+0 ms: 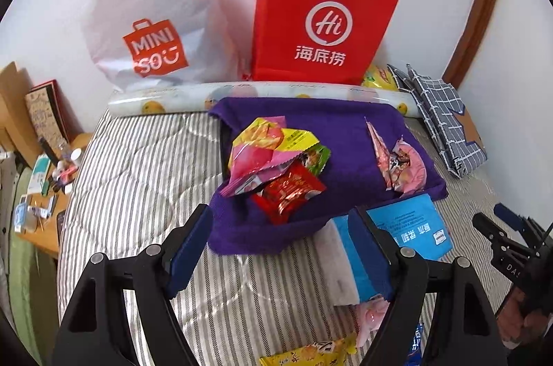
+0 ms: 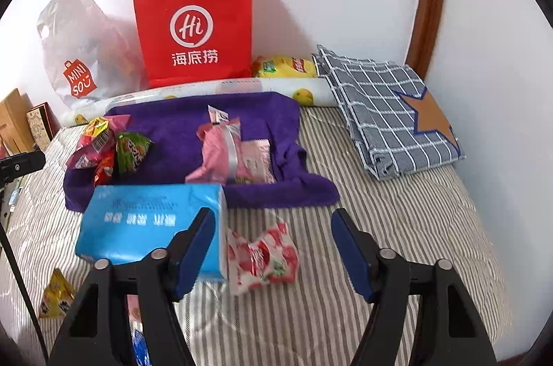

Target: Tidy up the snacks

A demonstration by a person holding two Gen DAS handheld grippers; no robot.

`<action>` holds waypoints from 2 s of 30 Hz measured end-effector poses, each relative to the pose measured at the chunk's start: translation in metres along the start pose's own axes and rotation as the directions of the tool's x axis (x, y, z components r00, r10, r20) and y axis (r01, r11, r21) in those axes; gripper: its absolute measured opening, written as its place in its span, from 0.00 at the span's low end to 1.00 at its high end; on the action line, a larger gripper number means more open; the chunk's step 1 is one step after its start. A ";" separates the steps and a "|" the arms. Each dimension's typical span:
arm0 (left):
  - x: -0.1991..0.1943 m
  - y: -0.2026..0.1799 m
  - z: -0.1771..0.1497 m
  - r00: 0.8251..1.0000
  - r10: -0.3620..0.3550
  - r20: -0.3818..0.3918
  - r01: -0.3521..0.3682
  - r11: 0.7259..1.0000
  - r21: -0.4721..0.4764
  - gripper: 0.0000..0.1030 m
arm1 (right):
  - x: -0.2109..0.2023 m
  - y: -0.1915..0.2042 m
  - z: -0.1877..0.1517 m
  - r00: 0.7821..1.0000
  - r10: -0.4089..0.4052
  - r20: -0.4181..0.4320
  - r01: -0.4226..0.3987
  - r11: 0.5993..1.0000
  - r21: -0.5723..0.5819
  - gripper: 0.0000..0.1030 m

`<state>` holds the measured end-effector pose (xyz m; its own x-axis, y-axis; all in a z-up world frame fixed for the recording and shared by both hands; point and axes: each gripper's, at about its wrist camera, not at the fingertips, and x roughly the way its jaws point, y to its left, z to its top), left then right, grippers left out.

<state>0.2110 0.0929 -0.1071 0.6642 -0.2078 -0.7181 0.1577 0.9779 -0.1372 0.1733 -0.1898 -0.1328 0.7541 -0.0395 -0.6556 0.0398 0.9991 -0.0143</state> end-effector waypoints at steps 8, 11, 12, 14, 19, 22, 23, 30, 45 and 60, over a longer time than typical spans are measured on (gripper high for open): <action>0.010 -0.006 -0.007 1.000 0.013 -0.017 -0.014 1.000 -0.010 0.78 | 0.024 -0.011 -0.018 0.997 0.021 -0.068 -0.022 1.000 -0.011 0.48; 0.017 -0.007 -0.008 1.000 0.008 -0.026 -0.009 0.999 -0.031 0.77 | 0.036 -0.017 -0.020 0.994 0.050 -0.099 -0.049 0.999 0.015 0.48; 0.019 -0.008 -0.008 1.000 0.003 -0.027 -0.004 0.999 -0.038 0.77 | 0.039 -0.018 -0.021 0.992 0.062 -0.106 -0.060 0.998 0.020 0.48; 0.022 -0.010 -0.007 1.000 -0.006 -0.030 0.005 0.999 -0.042 0.77 | 0.046 -0.019 -0.023 0.989 0.085 -0.119 -0.082 0.996 0.025 0.48; 0.028 -0.015 -0.008 0.999 0.008 -0.039 -0.009 1.000 -0.028 0.77 | 0.058 -0.016 -0.028 0.984 0.113 -0.137 -0.114 0.993 -0.001 0.48; 0.030 -0.015 -0.009 0.999 0.012 -0.045 -0.013 0.999 -0.029 0.77 | 0.068 -0.019 -0.031 0.980 0.131 -0.151 -0.131 0.991 0.012 0.49; 0.031 -0.015 -0.009 0.999 0.015 -0.048 -0.017 0.999 -0.031 0.77 | 0.069 -0.021 -0.031 0.978 0.144 -0.151 -0.142 0.990 0.024 0.52; 0.028 -0.019 -0.011 0.998 0.031 -0.050 -0.032 0.999 -0.017 0.77 | 0.080 -0.026 -0.033 0.971 0.188 -0.151 -0.184 0.982 0.040 0.61; 0.004 -0.030 -0.042 0.996 0.000 -0.084 0.002 1.000 0.017 0.77 | 0.028 -0.033 -0.042 0.972 0.212 -0.103 -0.207 0.977 0.052 0.37; 0.015 -0.040 -0.107 0.977 -0.028 -0.213 0.037 0.999 0.039 0.74 | -0.008 -0.029 -0.068 0.975 0.192 -0.114 -0.188 0.981 0.042 0.33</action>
<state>0.1362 0.0536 -0.1856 0.4890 -0.2255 -0.8426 0.2100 0.9680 -0.1372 0.1211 -0.2177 -0.1783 0.6677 0.1551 -0.7281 -0.0757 0.9871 0.1409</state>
